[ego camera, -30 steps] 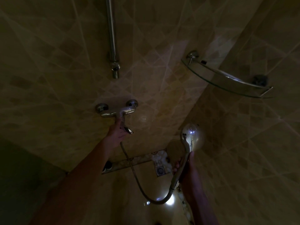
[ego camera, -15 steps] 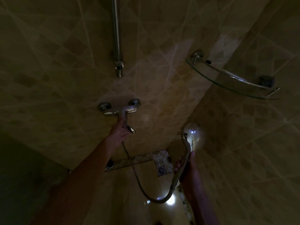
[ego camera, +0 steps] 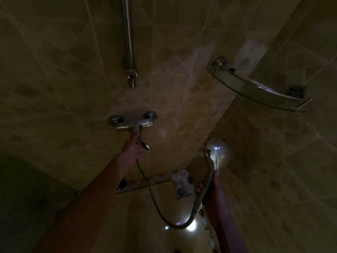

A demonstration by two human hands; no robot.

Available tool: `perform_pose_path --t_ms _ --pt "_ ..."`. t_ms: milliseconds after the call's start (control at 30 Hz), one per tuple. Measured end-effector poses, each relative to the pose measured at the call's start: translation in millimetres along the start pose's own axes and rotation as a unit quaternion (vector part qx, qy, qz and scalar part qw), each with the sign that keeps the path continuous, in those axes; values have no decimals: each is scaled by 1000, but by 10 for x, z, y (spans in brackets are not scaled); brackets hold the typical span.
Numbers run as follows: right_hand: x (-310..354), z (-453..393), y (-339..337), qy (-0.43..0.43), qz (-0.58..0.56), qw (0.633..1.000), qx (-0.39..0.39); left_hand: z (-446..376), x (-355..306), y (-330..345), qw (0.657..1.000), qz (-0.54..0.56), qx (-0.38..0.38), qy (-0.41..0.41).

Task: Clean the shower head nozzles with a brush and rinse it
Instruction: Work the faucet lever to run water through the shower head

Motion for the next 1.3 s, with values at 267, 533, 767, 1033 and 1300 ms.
perform_pose_path --t_ms 267,533,767,1033,1300 --pt "-1 19 -25 -3 -25 1000 1 -8 13 -13 1000 -4 4 8" --pt "-17 23 -64 -12 -30 999 -9 -1 -9 4 1000 -9 6 1" --pt "-24 59 -86 -7 -16 1000 -14 -24 21 -84 999 2 41 -32" --pt "-9 60 -25 3 -15 1000 -15 126 -204 82 998 13 40 -45" --pt "10 14 -19 1 -15 1000 -11 124 -285 137 996 62 29 -56"
Point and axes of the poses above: each hand's wrist, its own z-axis away from the middle knuckle, its own y-axis out of the palm, x = y × z, the point moved 2 cm from there along -z, towards the middle knuckle, and after that the axes turned 6 degrees about x, right-handed, at the moved point
